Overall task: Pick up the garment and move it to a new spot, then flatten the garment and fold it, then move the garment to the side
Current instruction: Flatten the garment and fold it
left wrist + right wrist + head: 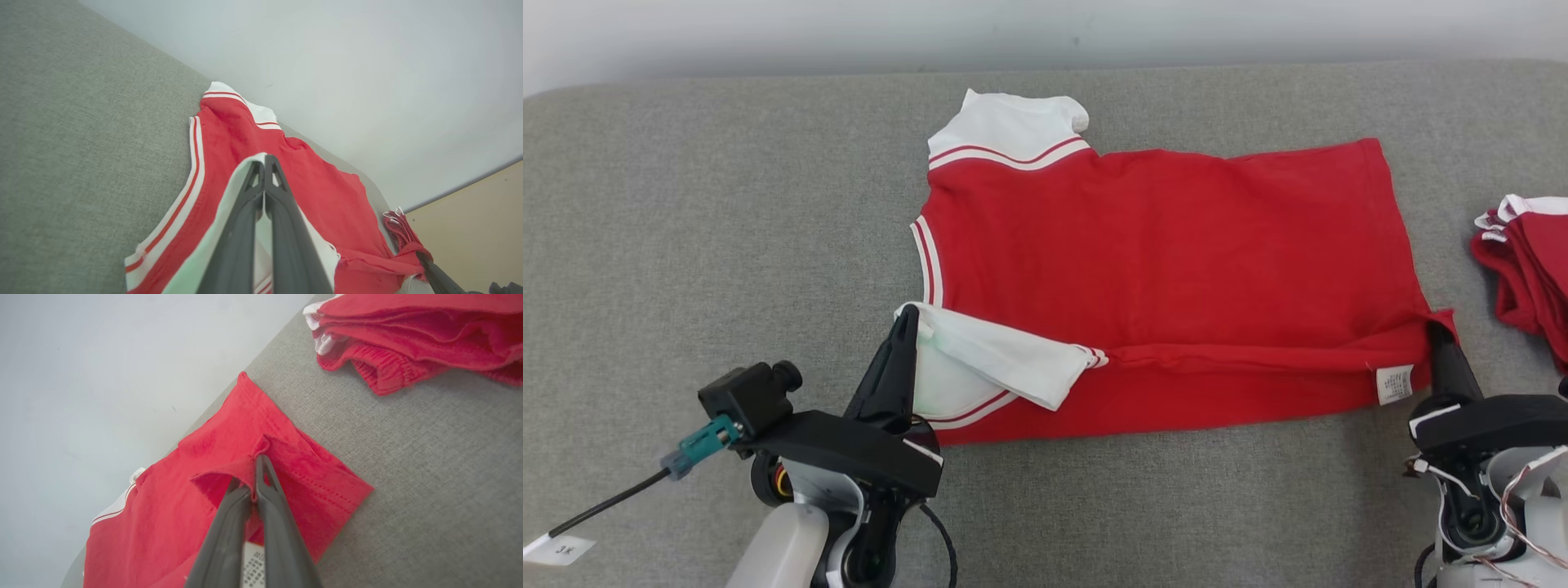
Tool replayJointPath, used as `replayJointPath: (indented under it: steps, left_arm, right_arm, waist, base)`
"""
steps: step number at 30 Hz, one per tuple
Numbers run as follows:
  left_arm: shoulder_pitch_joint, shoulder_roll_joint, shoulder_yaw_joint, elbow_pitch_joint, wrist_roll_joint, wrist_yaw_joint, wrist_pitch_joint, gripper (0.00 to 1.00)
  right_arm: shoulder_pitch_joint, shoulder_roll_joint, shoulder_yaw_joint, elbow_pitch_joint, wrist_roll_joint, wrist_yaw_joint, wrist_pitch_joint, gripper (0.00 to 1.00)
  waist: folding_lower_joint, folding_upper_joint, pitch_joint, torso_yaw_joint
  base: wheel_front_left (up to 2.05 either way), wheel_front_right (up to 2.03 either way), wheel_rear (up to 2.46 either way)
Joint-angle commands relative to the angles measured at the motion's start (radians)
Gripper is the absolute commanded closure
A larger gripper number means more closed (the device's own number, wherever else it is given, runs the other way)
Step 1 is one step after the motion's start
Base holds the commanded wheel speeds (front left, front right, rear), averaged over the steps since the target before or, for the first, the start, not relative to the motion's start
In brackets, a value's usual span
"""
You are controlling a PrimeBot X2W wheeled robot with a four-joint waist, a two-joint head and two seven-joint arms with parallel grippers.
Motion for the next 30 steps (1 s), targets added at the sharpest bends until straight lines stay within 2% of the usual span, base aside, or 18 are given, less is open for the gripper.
replayJointPath:
  steps: [1,6,7,8,9,16,20,24,30]
  left_arm:
    - [-0.014,-0.003,0.001,0.007,0.005,-0.006,-0.009,1.0]
    - [-0.059,-0.008,-0.005,0.068,0.049,-0.001,-0.055,1.0]
    - [-0.067,-0.008,-0.008,0.081,0.06,0.002,-0.065,1.0]
    - [-0.077,-0.005,-0.012,0.09,0.081,0.002,-0.08,0.75]
    - [-0.086,-0.004,-0.015,0.099,0.097,0.006,-0.097,0.0]
    - [-0.105,0.033,-0.044,0.132,0.246,0.038,-0.179,0.0]
    - [-0.062,0.073,-0.077,0.12,0.326,0.074,-0.182,0.0]
    - [-0.004,0.127,-0.13,0.102,0.407,0.139,-0.108,0.0]
    - [0.054,0.155,-0.164,0.072,0.419,0.201,0.019,0.0]
  right_arm:
    - [-0.011,0.001,0.003,0.004,-0.004,-0.002,-0.007,1.0]
    - [-0.059,0.001,0.013,0.048,0.003,-0.002,-0.041,1.0]
    - [-0.067,0.001,0.017,0.056,0.005,-0.002,-0.048,0.84]
    - [-0.072,0.001,0.019,0.063,0.008,-0.002,-0.054,0.0]
    - [-0.078,0.001,0.022,0.067,0.015,-0.002,-0.06,0.0]
    - [-0.062,0.001,0.013,0.017,0.016,-0.002,-0.098,0.0]
    - [-0.022,0.001,-0.013,-0.05,-0.064,-0.002,-0.075,0.0]
    - [0.041,0.001,-0.053,-0.131,-0.205,-0.002,0.01,0.0]
    - [0.08,0.001,-0.074,-0.167,-0.327,-0.002,0.102,0.0]
  waist:
    - [-0.0001,-0.0001,0.005,-0.002]
    - [-0.0001,-0.0001,0.016,0.0]
    - [-0.0001,-0.0001,0.016,0.001]
    - [-0.0001,-0.0001,0.017,0.004]
    - [-0.0001,-0.0001,0.016,0.007]
    - [-0.0001,-0.0001,0.004,0.012]
    - [-0.0001,-0.0001,-0.004,0.008]
    - [-0.0001,-0.0001,-0.008,0.006]
    - [-0.0001,-0.0001,-0.008,-0.002]
  base:
    - [0.0,0.0,0.0]
    - [0.0,0.0,0.0]
    - [0.0,0.0,0.0]
    - [0.0,0.0,0.0]
    - [0.0,0.0,0.0]
    - [0.0,0.0,0.0]
    - [0.0,0.0,0.0]
    - [0.0,0.0,0.0]
    - [0.0,0.0,0.0]
